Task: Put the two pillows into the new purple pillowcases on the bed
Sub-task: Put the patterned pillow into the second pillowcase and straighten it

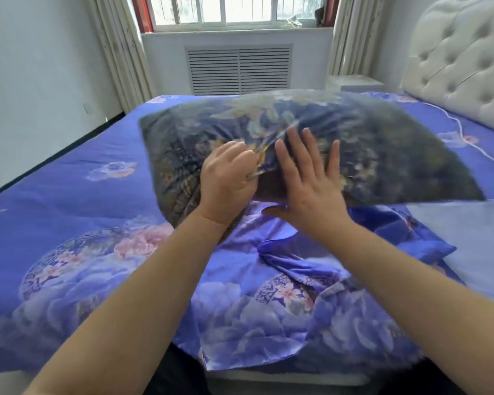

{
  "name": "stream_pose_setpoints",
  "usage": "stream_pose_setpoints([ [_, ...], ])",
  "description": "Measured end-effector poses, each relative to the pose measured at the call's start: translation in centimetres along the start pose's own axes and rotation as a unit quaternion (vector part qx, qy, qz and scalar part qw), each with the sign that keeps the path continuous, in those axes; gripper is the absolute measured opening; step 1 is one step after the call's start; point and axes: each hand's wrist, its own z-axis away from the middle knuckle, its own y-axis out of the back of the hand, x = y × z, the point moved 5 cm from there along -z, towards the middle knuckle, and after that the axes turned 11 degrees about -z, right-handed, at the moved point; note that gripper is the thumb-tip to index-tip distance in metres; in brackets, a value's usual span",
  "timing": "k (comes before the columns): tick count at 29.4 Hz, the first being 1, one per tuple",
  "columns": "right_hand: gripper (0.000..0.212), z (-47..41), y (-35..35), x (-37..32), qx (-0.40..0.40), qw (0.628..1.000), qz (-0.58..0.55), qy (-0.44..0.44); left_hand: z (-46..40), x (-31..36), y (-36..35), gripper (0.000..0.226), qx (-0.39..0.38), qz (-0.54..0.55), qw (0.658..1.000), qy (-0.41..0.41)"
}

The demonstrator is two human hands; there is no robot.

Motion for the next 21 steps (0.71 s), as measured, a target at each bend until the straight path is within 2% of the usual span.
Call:
stream_pose_setpoints([
  [2,0.117,0.0,1.7,1.4,0.002,1.0,0.019,-0.004,-0.5,1.6,-0.4,0.034,-0.03,0.018,0.999,-0.005],
  [5,0.129,1.4,2.9,2.6,-0.07,0.997,0.018,-0.018,1.1,3.9,-2.0,0.022,-0.1,0.04,0.994,-0.014],
  [7,0.134,3.4,2.7,3.1,-0.157,0.986,-0.012,-0.055,3.4,5.7,-3.4,0.023,-0.141,0.051,0.989,-0.005],
  [9,0.128,5.9,1.5,3.5,-0.275,0.954,-0.05,-0.111,5.8,7.6,-4.4,0.025,-0.173,0.053,0.983,0.0],
  [11,0.108,7.3,0.1,3.9,-0.343,0.927,-0.064,-0.141,7.3,8.8,-4.6,0.027,-0.184,0.026,0.983,0.006],
  [14,0.049,6.3,-1.7,4.7,-0.397,0.894,-0.096,-0.184,8.2,8.4,-3.2,0.022,-0.188,-0.062,0.98,0.034],
  [15,0.035,5.7,-2.2,5.2,-0.415,0.875,-0.132,-0.21,8.7,8.2,-2.7,0.036,-0.204,-0.094,0.974,0.03],
  [16,0.03,5.1,-2.8,5.7,-0.432,0.853,-0.178,-0.233,9.4,8.0,-2.5,0.056,-0.239,-0.125,0.963,0.017],
  [19,0.029,4.2,-4.6,6.7,-0.479,0.803,-0.233,-0.265,11.7,6.8,-3.3,0.113,-0.379,-0.216,0.9,-0.005],
  [21,0.038,4.3,-5.7,6.4,-0.506,0.794,-0.223,-0.253,12.0,5.3,-4.7,0.134,-0.45,-0.227,0.864,0.017],
])
